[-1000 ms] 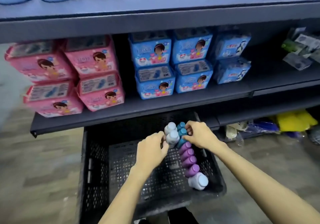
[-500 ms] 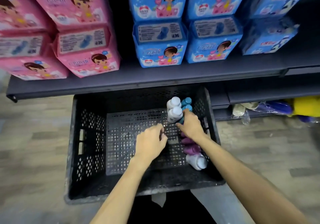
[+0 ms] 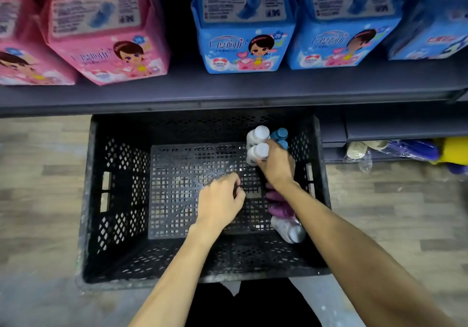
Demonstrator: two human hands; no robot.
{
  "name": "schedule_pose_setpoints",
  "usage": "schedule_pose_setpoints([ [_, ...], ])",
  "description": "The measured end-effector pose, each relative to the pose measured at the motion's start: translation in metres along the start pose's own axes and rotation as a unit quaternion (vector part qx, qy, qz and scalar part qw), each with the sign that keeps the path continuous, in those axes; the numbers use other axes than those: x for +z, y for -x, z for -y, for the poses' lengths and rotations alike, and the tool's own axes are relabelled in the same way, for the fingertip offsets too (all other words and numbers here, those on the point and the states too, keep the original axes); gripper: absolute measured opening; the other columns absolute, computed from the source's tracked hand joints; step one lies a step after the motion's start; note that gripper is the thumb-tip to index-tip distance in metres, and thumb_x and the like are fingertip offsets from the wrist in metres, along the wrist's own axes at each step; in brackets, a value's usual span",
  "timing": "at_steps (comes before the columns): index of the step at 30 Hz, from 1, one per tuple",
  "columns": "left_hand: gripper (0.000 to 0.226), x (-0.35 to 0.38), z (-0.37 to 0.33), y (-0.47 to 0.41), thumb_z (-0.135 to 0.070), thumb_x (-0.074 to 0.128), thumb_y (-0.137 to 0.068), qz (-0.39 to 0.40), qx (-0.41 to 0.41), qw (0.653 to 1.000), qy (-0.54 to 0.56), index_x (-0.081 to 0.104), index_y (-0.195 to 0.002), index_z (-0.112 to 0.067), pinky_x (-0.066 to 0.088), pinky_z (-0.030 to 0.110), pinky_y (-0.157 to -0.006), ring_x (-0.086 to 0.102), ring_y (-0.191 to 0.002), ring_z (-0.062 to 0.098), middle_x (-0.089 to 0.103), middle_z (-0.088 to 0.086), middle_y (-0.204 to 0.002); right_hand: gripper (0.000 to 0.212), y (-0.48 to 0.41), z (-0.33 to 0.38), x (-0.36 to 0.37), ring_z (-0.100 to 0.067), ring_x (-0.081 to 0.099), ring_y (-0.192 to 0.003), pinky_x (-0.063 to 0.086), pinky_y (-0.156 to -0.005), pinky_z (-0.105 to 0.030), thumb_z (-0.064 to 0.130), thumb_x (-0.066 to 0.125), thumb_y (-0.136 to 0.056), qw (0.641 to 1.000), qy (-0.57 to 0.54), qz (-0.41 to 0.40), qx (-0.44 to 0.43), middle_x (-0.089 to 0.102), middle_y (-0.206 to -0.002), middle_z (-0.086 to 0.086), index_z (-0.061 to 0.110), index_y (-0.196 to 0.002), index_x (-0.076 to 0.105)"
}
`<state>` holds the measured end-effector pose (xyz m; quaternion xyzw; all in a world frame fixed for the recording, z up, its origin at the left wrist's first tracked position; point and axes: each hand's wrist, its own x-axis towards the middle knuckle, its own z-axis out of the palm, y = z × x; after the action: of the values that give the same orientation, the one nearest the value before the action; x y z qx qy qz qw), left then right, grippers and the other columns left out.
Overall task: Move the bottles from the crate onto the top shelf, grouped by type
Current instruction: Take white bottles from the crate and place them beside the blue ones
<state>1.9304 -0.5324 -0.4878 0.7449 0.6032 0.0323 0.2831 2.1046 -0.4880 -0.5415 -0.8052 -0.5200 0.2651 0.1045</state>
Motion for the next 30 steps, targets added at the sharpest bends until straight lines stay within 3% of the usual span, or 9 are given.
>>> schedule_pose_setpoints([
  [4,0.010,0.004,-0.001,0.003,-0.028,0.052,-0.088,0.006,0.009,1.000,0.005,0.056,-0.095,-0.024,0.048,0.033,-0.059,0.060,-0.073,0.020,0.064,-0.008,-0.083,0.046,-0.001,-0.005,0.006,-0.034,0.068,-0.089,0.050,-0.071,-0.034,0.025,0.075,-0.083,1.000,0.014,0.011,-0.015,0.072,-0.098,-0.010,0.023,-0.124,0.056],
  [10,0.009,0.004,-0.004,0.010,-0.027,0.052,-0.088,0.006,0.014,1.000,0.003,0.057,-0.095,-0.023,0.040,0.029,-0.055,0.058,-0.070,0.017,0.061,-0.010,-0.080,0.047,-0.004,-0.005,0.008,-0.033,0.067,-0.095,0.055,-0.076,-0.037,0.021,0.076,-0.081,0.999,-0.027,0.034,-0.006,0.071,-0.103,-0.010,0.023,-0.124,0.058],
  [15,0.010,-0.008,-0.006,0.013,-0.029,0.051,-0.088,-0.003,0.016,1.000,0.000,0.057,-0.095,-0.024,0.041,0.030,-0.058,0.060,-0.073,0.017,0.065,-0.009,-0.083,0.045,0.003,-0.003,-0.008,-0.033,0.067,-0.093,0.053,-0.075,-0.036,0.032,0.077,-0.078,0.999,-0.023,0.023,-0.028,0.072,-0.101,-0.007,0.024,-0.119,0.059],
  [20,0.008,-0.029,-0.008,0.011,-0.029,0.050,-0.089,-0.014,0.034,0.999,-0.004,0.054,-0.094,-0.024,0.043,0.031,-0.059,0.059,-0.074,0.017,0.063,-0.008,-0.083,0.052,0.016,0.022,-0.044,-0.033,0.066,-0.097,0.050,-0.075,-0.037,0.045,0.078,-0.076,0.998,-0.008,0.006,-0.056,0.071,-0.104,-0.007,0.020,-0.118,0.061],
  [26,0.010,-0.072,-0.011,0.006,-0.031,0.049,-0.089,-0.049,0.073,0.996,-0.018,0.053,-0.095,-0.024,0.044,0.032,-0.059,0.060,-0.074,0.019,0.062,-0.008,-0.083,0.052,0.039,0.067,-0.110,-0.021,0.064,-0.098,0.052,-0.085,-0.040,0.036,0.086,-0.071,0.986,-0.130,-0.025,-0.099,0.071,-0.107,-0.003,0.016,-0.115,0.067],
  [30,0.011,-0.113,-0.011,0.000,-0.031,0.052,-0.086,-0.098,0.096,0.990,-0.016,0.055,-0.094,-0.024,0.039,0.031,-0.057,0.060,-0.074,0.021,0.063,-0.007,-0.083,0.053,0.054,0.098,-0.151,-0.013,0.063,-0.099,0.049,-0.082,-0.027,0.041,0.087,-0.072,0.977,-0.153,-0.058,-0.140,0.071,-0.109,0.004,0.020,-0.117,0.067],
])
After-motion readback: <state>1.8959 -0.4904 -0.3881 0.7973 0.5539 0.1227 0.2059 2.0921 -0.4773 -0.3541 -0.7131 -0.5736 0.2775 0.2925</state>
